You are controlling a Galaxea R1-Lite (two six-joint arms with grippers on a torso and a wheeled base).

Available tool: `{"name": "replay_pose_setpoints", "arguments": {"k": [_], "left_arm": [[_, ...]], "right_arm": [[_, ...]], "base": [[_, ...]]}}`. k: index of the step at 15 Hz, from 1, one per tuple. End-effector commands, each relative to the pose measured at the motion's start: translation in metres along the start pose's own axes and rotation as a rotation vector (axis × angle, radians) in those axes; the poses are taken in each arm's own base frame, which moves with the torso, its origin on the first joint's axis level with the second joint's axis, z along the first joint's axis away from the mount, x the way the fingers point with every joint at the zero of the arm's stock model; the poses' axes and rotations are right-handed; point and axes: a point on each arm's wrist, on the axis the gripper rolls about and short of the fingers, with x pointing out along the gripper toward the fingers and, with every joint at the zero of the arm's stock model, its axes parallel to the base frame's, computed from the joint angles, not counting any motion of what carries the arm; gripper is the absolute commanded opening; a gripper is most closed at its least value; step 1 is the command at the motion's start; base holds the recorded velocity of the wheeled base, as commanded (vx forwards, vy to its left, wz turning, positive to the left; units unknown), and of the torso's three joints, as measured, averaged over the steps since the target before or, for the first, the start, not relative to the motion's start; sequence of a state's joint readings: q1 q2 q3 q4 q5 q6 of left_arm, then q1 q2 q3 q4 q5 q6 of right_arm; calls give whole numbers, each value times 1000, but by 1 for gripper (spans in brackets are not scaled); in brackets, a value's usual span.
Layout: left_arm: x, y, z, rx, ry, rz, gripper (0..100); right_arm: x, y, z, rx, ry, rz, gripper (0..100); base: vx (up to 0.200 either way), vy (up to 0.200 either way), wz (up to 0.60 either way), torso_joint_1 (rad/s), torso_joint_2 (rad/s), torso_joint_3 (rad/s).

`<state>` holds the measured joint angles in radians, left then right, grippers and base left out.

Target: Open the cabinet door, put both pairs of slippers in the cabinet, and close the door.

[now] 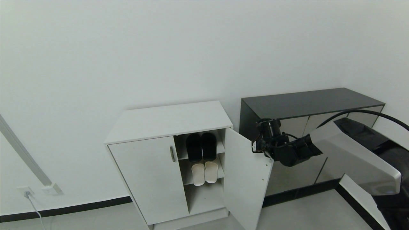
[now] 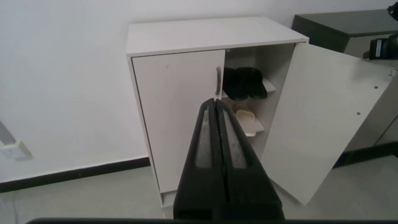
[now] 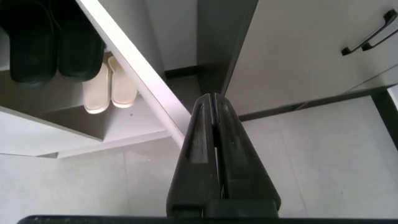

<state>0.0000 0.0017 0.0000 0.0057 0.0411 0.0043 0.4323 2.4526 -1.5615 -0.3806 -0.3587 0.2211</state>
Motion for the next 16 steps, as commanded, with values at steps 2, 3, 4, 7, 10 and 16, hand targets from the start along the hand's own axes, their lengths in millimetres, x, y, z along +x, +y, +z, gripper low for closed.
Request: {"name": "replay_pose_setpoints", "arguments": {"k": [2, 3, 4, 7, 10, 16], "left_arm": [[0, 0, 0, 0, 0, 0, 0], [0, 0, 0, 0, 0, 0, 0], [0, 0, 0, 0, 0, 0, 0], [0, 0, 0, 0, 0, 0, 0], [0, 0, 0, 0, 0, 0, 0], [0, 0, 0, 0, 0, 0, 0]], "right_arm": [[-1, 1, -3, -6, 10, 0, 0], [-2, 2, -3, -7, 10, 3, 0], [-3, 4, -5, -9, 13, 7, 0], [-26, 22, -5, -32, 17, 53, 0], [-56, 53, -12, -66, 13, 133, 0], [-108, 76, -6, -84, -7, 226, 0]], "base": [[0, 0, 0, 0, 0, 0], [0, 0, 0, 0, 0, 0], [0, 0, 0, 0, 0, 0], [0, 0, 0, 0, 0, 0], [0, 0, 0, 0, 0, 0], [0, 0, 0, 0, 0, 0]]}}
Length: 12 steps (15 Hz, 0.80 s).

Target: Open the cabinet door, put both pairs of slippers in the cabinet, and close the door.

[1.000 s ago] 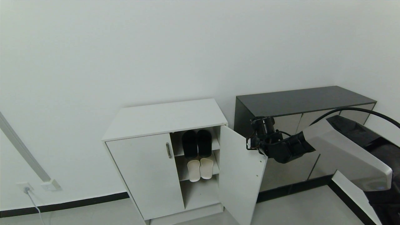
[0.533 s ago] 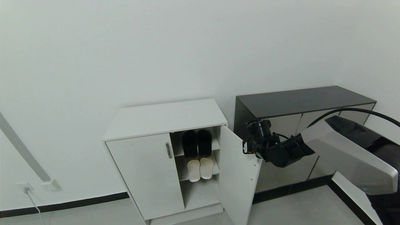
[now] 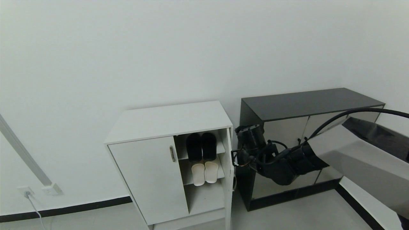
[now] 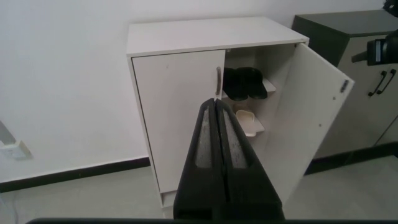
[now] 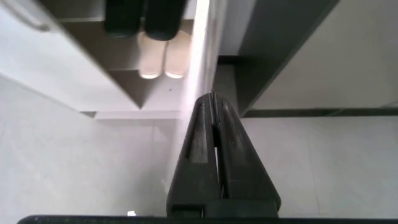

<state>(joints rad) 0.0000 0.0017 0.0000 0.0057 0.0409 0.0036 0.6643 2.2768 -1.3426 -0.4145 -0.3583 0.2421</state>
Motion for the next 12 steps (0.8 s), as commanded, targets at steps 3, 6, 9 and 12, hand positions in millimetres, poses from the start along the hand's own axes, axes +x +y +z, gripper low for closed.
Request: {"name": "replay_pose_setpoints", "arguments": {"k": [3, 6, 9, 12], "left_arm": [[0, 0, 0, -1, 0, 1, 0], [0, 0, 0, 1, 0, 1, 0], [0, 0, 0, 1, 0, 1, 0], [0, 0, 0, 1, 0, 1, 0]], "right_arm": [[-50, 8, 9, -45, -70, 135, 0], [-58, 6, 3, -59, -66, 154, 0], [-57, 7, -7, -58, -71, 190, 0], [-58, 7, -13, -62, -47, 240, 0]], "base": [[0, 0, 0, 0, 0, 0], [0, 0, 0, 0, 0, 0], [0, 0, 0, 0, 0, 0], [0, 0, 600, -2, 5, 4]]}}
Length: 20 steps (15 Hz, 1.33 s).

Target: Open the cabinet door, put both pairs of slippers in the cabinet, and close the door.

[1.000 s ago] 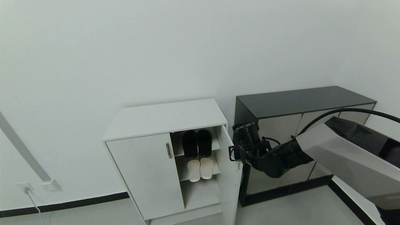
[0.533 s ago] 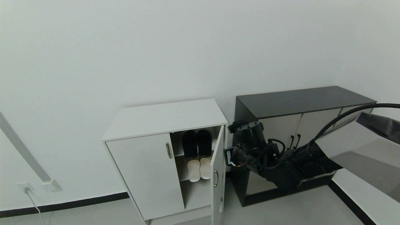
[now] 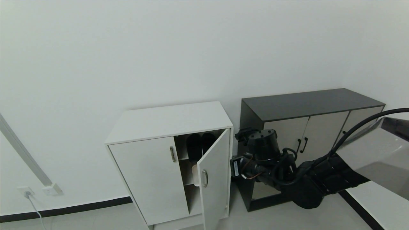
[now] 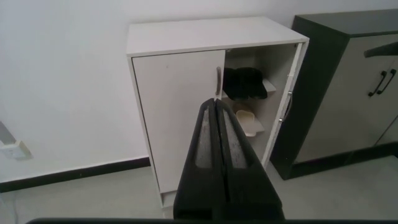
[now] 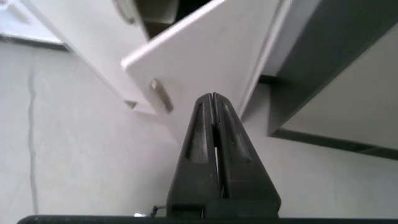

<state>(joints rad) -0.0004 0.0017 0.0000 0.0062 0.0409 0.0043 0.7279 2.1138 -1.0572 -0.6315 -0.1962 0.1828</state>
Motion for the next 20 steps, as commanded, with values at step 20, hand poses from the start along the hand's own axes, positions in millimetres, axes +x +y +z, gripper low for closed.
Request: {"name": "replay_pose_setpoints", "arguments": {"k": [20], "left_arm": [[0, 0, 0, 2, 0, 3, 0]], "right_arm": [[-50, -18, -106, -121, 50, 31, 0]], "base": [[50, 0, 90, 0, 0, 1]]}}
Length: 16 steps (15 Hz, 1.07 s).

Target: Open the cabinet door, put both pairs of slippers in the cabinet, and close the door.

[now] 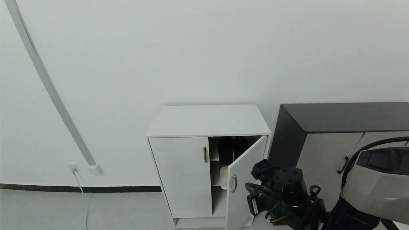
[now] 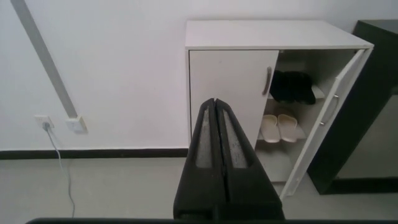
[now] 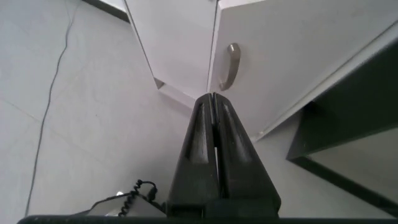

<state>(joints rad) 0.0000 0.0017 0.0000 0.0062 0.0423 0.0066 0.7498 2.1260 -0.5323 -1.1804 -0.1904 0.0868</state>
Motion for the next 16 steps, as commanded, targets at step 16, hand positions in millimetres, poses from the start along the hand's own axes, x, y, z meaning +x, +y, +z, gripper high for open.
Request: {"name": "replay_pose_setpoints", "arguments": {"k": [16], "left_arm": [[0, 0, 0, -4, 0, 2, 0]], "right_arm": [[83, -6, -23, 14, 30, -47, 0]], "base": [[25, 0, 0, 1, 0, 1]]}}
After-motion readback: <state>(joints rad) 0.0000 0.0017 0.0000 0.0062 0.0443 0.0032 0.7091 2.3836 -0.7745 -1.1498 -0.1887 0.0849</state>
